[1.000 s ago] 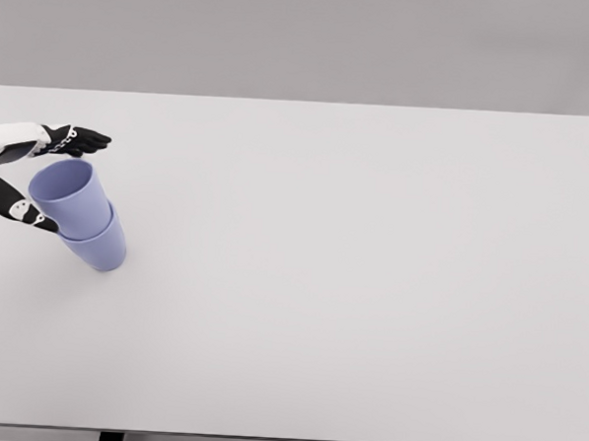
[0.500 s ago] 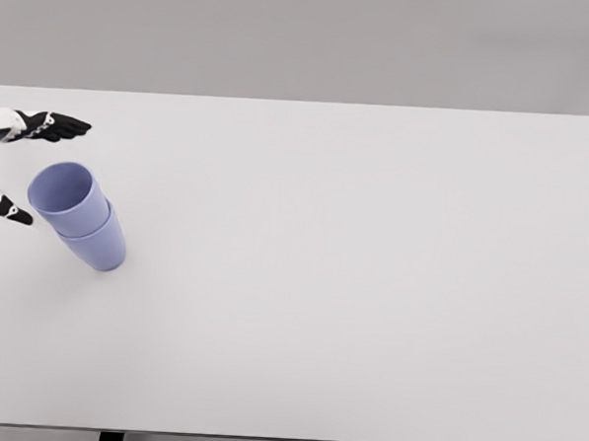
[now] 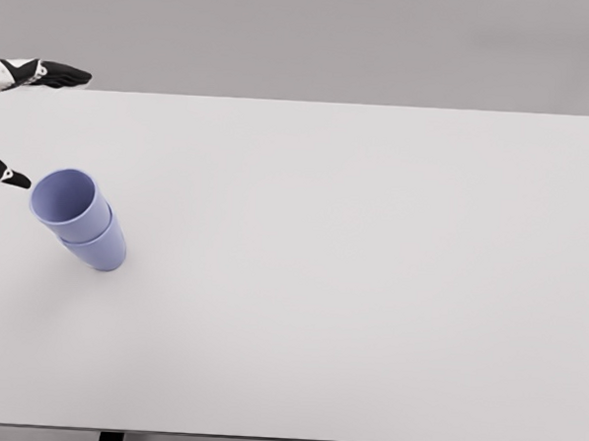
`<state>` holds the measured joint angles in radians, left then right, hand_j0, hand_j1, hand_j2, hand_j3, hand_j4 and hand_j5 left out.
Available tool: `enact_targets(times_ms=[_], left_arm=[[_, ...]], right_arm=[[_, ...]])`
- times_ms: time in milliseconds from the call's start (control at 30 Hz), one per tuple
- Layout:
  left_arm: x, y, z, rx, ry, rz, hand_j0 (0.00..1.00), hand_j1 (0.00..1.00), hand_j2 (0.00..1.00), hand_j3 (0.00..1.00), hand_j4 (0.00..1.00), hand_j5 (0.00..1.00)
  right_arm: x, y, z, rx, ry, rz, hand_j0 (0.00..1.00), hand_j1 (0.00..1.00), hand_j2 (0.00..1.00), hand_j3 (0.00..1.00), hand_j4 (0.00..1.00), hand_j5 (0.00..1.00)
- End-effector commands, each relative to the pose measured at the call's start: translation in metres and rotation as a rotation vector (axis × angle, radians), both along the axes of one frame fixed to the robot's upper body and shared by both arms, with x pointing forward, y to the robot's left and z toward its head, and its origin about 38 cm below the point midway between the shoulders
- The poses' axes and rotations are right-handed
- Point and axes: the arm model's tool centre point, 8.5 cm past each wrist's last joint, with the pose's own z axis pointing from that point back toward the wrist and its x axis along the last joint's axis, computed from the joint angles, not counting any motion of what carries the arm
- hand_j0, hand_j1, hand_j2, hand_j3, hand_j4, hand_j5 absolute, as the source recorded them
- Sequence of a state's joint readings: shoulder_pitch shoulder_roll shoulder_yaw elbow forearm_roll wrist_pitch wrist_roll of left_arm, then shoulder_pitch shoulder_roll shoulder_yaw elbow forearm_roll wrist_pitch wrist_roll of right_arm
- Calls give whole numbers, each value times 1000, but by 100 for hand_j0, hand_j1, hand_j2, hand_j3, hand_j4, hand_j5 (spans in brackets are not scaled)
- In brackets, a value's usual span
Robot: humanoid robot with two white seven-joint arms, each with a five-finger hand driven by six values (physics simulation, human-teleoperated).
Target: Place the right cup on the left cup with left arm
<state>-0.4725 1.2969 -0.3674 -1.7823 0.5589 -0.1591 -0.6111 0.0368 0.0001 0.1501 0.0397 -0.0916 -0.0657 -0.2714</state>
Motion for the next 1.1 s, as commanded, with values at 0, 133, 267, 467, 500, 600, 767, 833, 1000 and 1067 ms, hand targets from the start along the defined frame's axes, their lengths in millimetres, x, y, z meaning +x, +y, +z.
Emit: enact_targets(times_ms=[0,133,267,467,500,600,767,833,1000,1067], left_arm=[[-1,-14,10,-65,-99,-91,100,100,100,100,100,100],[-3,-29,15,-129,-173,-163,100,100,100,100,100,100],[0,-43,10,-207,-205,-207,100,100,100,100,100,100],[2,-54,1,-266,-209,-233,100,100,100,100,100,100],[2,-54,-1,-264,-204,-233,100,100,100,100,100,100],[2,-54,-17,-260,-158,-221,100,100,100,100,100,100],[-3,-52,-49,-216,-86,-202,100,100,100,100,100,100],[-2,-52,-45,-215,-94,-203,100,100,100,100,100,100],[-3,-50,-43,-206,-98,-202,100,100,100,100,100,100],[-3,-50,-42,-205,-101,-200,100,100,100,100,100,100]], right_arm=[[0,0,0,1,0,0,100,100,100,100,100,100],[0,0,0,0,0,0,100,100,100,100,100,100],[0,0,0,0,0,0,100,100,100,100,100,100],[0,0,0,0,0,-2,100,100,100,100,100,100],[0,0,0,0,0,0,100,100,100,100,100,100],[0,0,0,0,1,0,100,100,100,100,100,100],[0,0,0,0,0,0,100,100,100,100,100,100],[0,0,0,0,0,0,100,100,100,100,100,100],[0,0,0,0,2,1,100,100,100,100,100,100],[0,0,0,0,1,0,100,100,100,100,100,100]])
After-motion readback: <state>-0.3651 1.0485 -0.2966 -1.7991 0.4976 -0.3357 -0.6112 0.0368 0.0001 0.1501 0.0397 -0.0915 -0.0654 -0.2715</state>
